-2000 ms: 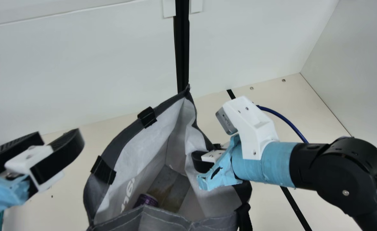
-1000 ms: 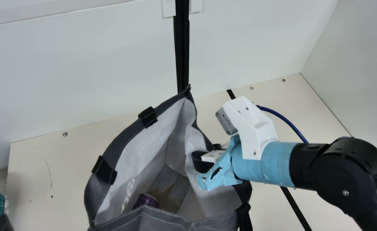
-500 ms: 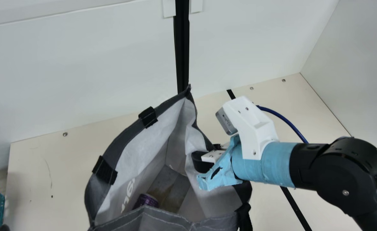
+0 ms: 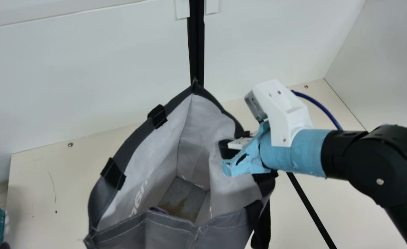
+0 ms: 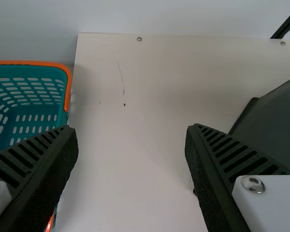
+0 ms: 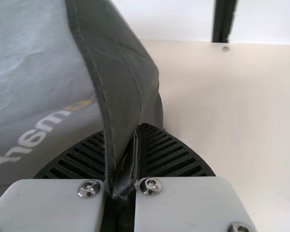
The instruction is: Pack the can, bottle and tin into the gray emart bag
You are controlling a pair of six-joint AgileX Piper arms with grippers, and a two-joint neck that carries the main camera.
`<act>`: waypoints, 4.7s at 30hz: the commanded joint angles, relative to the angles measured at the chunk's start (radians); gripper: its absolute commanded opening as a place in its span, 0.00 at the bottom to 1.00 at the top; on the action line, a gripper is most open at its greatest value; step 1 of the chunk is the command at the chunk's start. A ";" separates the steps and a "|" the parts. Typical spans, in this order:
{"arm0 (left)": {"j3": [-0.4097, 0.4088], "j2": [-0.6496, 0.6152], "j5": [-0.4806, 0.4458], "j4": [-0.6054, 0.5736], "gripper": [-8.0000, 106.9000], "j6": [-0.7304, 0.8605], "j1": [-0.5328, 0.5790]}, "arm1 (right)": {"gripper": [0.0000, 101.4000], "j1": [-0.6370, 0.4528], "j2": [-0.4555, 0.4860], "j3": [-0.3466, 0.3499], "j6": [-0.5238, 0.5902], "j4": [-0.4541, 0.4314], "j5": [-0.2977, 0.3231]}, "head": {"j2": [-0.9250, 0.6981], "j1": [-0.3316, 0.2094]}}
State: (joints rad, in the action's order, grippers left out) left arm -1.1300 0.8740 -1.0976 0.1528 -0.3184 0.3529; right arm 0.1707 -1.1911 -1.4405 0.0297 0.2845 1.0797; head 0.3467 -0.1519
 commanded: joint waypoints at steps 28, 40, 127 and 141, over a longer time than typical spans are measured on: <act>0.000 0.000 0.000 0.000 0.85 0.000 0.000 | 0.00 -0.382 -0.104 -0.239 -0.030 -0.097 0.121 | 0.002 -0.023; 0.000 0.000 0.000 0.000 0.85 0.000 0.000 | 0.00 -0.621 -0.177 -0.327 0.013 -0.076 0.136 | 0.002 -0.023; 0.000 0.000 0.000 0.000 0.85 0.000 0.000 | 0.90 -0.696 -0.282 -0.714 0.112 -0.008 0.140 | 0.002 -0.023; 0.000 0.000 0.000 0.000 0.85 0.000 0.000 | 0.90 -0.442 -0.210 -0.608 0.066 -0.091 0.140 | 0.002 -0.023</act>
State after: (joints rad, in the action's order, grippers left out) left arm -1.1300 0.8740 -1.0976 0.1528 -0.3184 0.3529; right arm -0.3001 -1.4052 -2.0589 0.0989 0.1976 1.2201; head 0.3467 -0.1519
